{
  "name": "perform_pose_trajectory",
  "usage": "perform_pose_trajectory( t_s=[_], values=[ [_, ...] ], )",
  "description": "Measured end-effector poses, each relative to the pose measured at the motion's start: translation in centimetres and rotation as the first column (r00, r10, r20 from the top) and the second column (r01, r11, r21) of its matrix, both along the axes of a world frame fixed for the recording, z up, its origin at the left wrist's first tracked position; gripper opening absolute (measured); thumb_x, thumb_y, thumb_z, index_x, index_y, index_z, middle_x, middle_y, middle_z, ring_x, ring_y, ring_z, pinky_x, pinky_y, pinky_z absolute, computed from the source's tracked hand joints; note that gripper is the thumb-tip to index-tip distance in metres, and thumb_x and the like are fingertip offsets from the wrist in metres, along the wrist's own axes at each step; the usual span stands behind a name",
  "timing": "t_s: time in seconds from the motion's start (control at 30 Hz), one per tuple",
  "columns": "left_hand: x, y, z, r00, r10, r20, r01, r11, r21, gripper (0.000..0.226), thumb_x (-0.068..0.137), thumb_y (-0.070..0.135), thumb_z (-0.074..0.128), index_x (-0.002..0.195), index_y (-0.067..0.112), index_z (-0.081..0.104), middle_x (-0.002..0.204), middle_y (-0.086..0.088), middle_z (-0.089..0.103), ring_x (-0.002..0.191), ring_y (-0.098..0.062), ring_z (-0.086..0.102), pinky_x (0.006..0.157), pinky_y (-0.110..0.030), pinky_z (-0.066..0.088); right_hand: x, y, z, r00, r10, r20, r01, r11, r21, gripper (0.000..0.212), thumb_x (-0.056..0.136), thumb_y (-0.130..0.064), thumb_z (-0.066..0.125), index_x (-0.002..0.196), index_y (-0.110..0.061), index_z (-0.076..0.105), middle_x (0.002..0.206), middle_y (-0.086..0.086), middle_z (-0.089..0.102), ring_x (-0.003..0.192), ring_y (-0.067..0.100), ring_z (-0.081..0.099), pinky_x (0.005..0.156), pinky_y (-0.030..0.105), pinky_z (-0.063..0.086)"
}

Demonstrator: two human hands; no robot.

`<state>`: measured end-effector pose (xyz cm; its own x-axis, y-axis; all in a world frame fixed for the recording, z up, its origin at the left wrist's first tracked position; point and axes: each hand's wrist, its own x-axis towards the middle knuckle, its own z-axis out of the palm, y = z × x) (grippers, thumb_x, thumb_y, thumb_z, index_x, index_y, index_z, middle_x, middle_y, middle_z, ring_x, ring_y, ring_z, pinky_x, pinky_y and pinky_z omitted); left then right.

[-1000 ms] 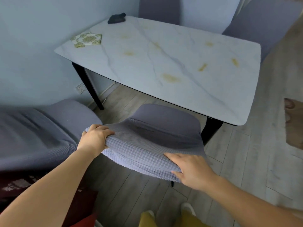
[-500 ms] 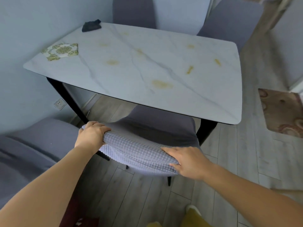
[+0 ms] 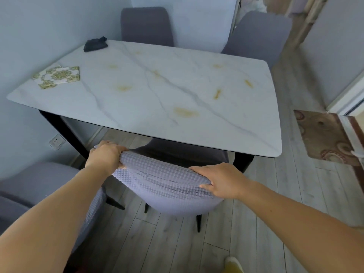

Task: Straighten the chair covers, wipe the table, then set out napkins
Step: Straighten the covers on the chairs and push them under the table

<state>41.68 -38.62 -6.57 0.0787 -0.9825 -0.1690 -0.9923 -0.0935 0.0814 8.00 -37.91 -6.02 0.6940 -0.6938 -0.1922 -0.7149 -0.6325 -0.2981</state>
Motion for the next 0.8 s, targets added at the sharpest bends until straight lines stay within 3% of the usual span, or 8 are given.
perform_pose_trajectory(
  t_s=[0.2, 0.43, 0.8],
  values=[
    [-2.7, -0.7, 0.0, 0.996, 0.092, 0.004, -0.092, 0.996, 0.006, 0.034, 0.078, 0.023, 0.072, 0.110, 0.032, 0.066, 0.103, 0.001, 0.065, 0.113, -0.024, 0.049, 0.096, -0.047, 0.044, -2.1, -2.4, -1.1, 1.000, -0.015, -0.014, 0.015, 1.000, 0.022, 0.052, 0.095, -0.037, 0.049, 0.144, -0.039, 0.030, 0.134, -0.010, 0.055, 0.112, 0.012, 0.056, 0.092, 0.032, 0.045],
    [-3.5, -0.1, -3.0, 0.996, 0.094, -0.008, -0.094, 0.996, -0.006, 0.029, 0.082, 0.021, 0.067, 0.109, 0.031, 0.064, 0.122, 0.005, 0.057, 0.126, -0.021, 0.034, 0.100, -0.046, 0.035, -2.6, -2.8, -4.4, 1.000, -0.002, -0.020, 0.003, 1.000, 0.027, 0.053, 0.097, -0.035, 0.046, 0.146, -0.033, 0.026, 0.145, -0.009, 0.043, 0.124, 0.013, 0.049, 0.099, 0.032, 0.042],
    [-2.5, -5.1, -2.8, 0.996, 0.080, -0.026, -0.081, 0.996, -0.040, 0.035, 0.079, 0.013, 0.069, 0.110, 0.030, 0.064, 0.116, 0.001, 0.060, 0.122, -0.023, 0.040, 0.100, -0.050, 0.035, -2.0, -6.5, -3.6, 0.997, -0.024, 0.077, 0.026, 0.999, -0.024, 0.052, 0.095, -0.035, 0.050, 0.144, -0.034, 0.033, 0.135, -0.012, 0.053, 0.114, 0.013, 0.056, 0.090, 0.029, 0.045]
  ],
)
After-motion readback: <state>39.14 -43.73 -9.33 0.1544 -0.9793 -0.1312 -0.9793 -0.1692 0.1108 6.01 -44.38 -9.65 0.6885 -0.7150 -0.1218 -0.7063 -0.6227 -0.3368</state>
